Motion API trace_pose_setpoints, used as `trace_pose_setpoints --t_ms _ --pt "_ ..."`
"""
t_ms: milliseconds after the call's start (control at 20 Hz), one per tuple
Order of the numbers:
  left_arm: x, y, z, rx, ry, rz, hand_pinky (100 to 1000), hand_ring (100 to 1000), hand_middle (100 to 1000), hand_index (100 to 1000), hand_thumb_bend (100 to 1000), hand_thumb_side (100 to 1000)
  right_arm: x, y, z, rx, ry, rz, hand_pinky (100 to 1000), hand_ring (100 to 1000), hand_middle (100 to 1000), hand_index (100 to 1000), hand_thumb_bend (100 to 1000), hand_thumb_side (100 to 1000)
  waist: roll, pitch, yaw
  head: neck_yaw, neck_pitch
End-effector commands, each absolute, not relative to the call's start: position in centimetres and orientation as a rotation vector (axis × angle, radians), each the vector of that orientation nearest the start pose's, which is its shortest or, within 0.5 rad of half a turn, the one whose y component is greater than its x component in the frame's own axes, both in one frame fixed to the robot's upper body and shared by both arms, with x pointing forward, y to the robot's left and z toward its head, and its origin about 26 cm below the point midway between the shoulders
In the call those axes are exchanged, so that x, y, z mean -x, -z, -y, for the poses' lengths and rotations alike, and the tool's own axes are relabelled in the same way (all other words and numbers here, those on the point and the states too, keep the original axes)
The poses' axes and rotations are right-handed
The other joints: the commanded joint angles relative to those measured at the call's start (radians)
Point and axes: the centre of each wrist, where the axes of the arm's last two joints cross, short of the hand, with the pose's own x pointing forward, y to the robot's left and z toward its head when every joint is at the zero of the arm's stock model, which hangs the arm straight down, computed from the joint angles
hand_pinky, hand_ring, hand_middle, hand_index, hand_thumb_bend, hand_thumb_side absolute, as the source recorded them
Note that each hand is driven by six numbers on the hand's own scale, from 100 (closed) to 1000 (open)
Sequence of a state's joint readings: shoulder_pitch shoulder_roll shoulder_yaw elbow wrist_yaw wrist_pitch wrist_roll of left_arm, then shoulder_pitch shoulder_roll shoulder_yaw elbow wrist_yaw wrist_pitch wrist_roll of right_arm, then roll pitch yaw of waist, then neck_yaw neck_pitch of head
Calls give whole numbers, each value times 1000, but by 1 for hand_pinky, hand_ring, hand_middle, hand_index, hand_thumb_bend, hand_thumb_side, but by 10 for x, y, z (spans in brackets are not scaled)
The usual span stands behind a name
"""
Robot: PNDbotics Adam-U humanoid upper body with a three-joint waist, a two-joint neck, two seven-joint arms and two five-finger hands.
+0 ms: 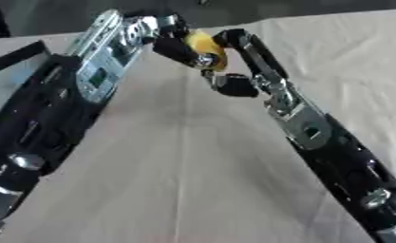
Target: Pick up the objects with one hand, pass them to the other hand, and then place them into the box on the other side of the table.
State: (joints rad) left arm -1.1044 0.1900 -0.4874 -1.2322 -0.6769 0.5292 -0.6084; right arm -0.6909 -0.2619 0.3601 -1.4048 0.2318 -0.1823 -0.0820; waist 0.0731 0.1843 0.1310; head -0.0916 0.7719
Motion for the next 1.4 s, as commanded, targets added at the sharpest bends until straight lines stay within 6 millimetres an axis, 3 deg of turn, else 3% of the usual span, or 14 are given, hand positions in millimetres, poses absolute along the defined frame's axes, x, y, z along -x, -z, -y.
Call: trace_pose_setpoints --t_ms 50,300,650,800,1050,1400 --pt "-427 -260 -67 -607 1368 1357 699 632 539 539 212 379 -395 -174 144 125 -837 2287 826 631 483 611 100 100 8 -33 1 1 -2" --pt "-426 -259 -66 -626 1339 1388 678 603 504 495 154 319 -395 -175 145 130 -852 2287 824 638 493 624 136 100 8 -33 0 4 -2" --pt "-421 -263 -64 -659 1359 1413 664 586 474 473 128 266 -394 -173 148 168 -867 2266 836 697 645 750 395 125 6 -33 -1 0 -2" --pt "-418 -265 -64 -663 1376 1418 663 584 472 471 133 260 -395 -171 149 208 -898 2226 859 754 743 824 390 236 6 -33 -1 -2 -2" --pt "-415 -269 -68 -667 1384 1422 656 579 465 461 138 239 -395 -172 150 278 -953 2161 875 795 810 874 372 372 5 -33 -2 -1 -2" --pt "-407 -280 -78 -674 1357 1474 647 576 463 454 138 232 -396 -170 152 344 -971 2072 874 800 823 880 371 399 3 -33 -3 1 -2"
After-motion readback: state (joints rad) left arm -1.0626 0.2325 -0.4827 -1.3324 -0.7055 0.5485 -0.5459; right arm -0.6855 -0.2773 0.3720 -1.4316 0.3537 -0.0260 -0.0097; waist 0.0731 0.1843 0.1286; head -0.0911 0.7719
